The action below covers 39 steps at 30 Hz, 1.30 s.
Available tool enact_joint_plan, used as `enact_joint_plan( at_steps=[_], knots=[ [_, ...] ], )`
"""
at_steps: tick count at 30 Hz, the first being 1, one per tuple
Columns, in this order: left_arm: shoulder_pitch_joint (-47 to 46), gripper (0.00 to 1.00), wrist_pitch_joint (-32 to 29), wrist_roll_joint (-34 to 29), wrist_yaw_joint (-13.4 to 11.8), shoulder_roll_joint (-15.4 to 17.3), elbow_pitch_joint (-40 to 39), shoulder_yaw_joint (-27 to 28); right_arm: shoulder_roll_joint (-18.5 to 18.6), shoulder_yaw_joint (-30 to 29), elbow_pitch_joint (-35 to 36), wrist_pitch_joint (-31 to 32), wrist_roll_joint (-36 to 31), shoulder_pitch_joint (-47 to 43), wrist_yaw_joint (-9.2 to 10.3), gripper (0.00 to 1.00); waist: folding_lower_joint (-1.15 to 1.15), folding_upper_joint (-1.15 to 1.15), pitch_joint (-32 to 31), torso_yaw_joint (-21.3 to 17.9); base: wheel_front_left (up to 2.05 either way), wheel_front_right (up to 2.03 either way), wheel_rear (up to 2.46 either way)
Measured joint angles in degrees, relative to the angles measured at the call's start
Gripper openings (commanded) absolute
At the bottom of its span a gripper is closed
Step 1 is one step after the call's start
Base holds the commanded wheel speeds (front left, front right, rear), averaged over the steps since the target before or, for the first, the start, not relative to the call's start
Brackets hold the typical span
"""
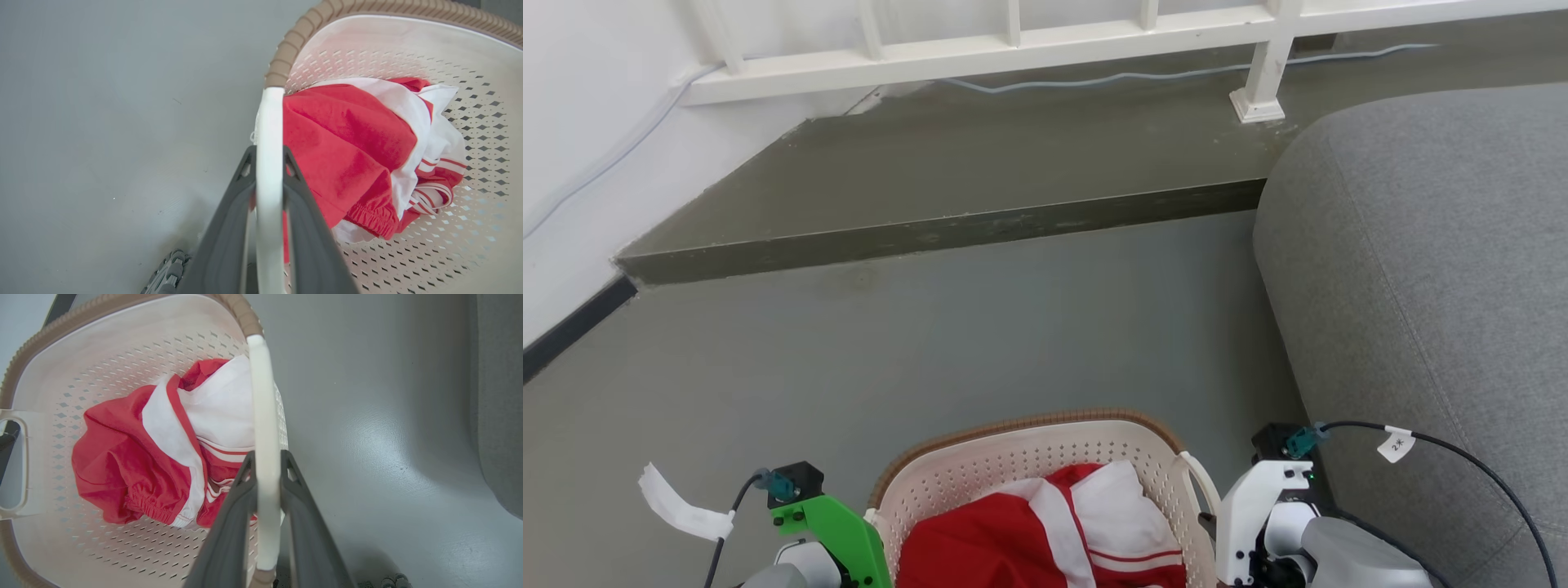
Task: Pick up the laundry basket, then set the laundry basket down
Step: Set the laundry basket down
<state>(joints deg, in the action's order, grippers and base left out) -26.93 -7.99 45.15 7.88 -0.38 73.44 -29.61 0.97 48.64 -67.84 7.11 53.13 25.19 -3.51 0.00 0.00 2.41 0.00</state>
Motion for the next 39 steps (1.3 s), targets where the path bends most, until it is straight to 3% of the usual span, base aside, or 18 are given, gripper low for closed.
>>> enact_joint_plan(
  at_steps=[16, 39],
  knots=[
    [-4.34, 0.0, 2.08, -0.02, -0.16, 0.38, -1.35, 0.03, 0.41, 0.07, 0.9, -1.44, 0.25, 5.12, 1.19, 0.0, 0.0, 0.0, 5.97, -0.26, 0.0, 0.0, 0.0],
    [-17.25, 0.0, 7.09, -1.66, -0.18, 3.63, -4.85, -0.02, 0.29, 0.1, 2.76, -6.11, -0.85, 19.91, 4.69, 0.0, 0.01, 0.0, 22.1, -0.62, 0.0, 0.0, 0.0]
  ],
)
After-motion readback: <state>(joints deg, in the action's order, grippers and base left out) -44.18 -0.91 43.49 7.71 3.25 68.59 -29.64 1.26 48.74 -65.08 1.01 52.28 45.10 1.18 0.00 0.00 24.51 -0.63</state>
